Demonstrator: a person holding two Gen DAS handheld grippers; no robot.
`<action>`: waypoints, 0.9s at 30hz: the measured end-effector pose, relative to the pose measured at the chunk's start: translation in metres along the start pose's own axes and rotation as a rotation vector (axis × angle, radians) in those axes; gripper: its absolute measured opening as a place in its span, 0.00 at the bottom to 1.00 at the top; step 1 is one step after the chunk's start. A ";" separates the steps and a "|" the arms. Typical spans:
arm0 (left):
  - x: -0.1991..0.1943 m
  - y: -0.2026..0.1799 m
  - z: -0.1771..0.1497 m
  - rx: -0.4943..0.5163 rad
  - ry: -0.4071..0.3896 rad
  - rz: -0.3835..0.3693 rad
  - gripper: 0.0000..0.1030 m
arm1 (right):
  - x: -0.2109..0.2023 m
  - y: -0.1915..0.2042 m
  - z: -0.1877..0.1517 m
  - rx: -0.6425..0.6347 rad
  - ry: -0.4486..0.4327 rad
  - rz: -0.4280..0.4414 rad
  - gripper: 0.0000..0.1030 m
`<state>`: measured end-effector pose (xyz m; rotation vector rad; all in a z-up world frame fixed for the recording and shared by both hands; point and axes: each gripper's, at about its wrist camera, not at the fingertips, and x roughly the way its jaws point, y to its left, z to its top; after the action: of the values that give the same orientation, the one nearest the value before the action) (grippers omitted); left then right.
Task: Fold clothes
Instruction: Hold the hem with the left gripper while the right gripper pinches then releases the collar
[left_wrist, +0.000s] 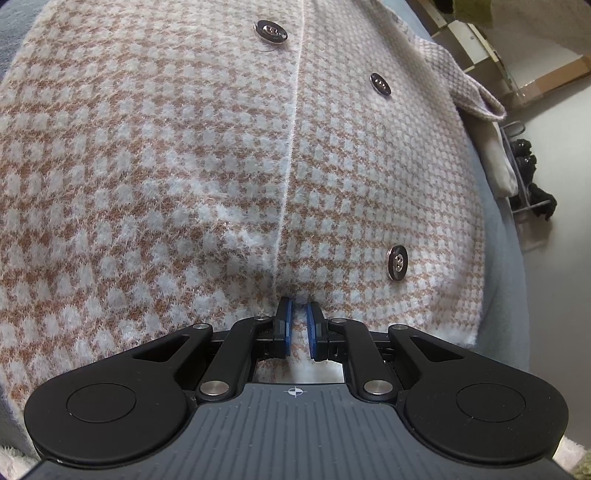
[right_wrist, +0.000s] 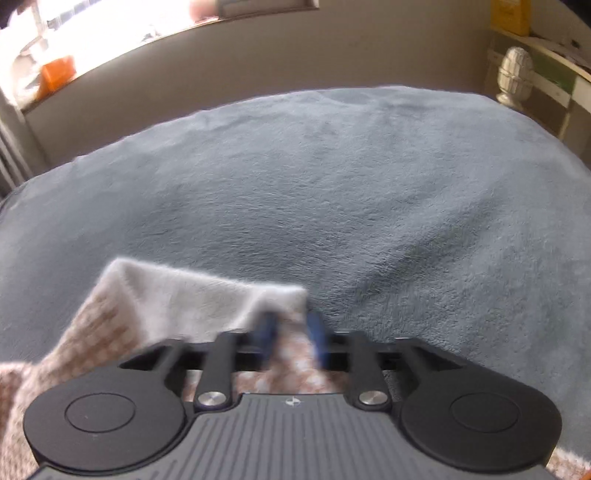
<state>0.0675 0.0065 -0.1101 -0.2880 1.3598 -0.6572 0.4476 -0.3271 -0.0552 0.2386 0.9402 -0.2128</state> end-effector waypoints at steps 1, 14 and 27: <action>0.000 0.000 -0.001 0.000 -0.002 0.001 0.10 | -0.001 -0.003 0.002 0.021 0.004 0.007 0.35; -0.004 -0.002 -0.010 0.025 -0.040 0.003 0.10 | -0.072 0.019 -0.041 -0.129 0.042 0.199 0.35; -0.007 -0.008 -0.028 0.077 -0.157 0.012 0.10 | -0.133 -0.018 -0.078 -0.052 -0.029 0.211 0.38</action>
<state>0.0382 0.0095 -0.1058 -0.2645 1.1826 -0.6618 0.3062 -0.3110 0.0074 0.2842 0.8833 0.0026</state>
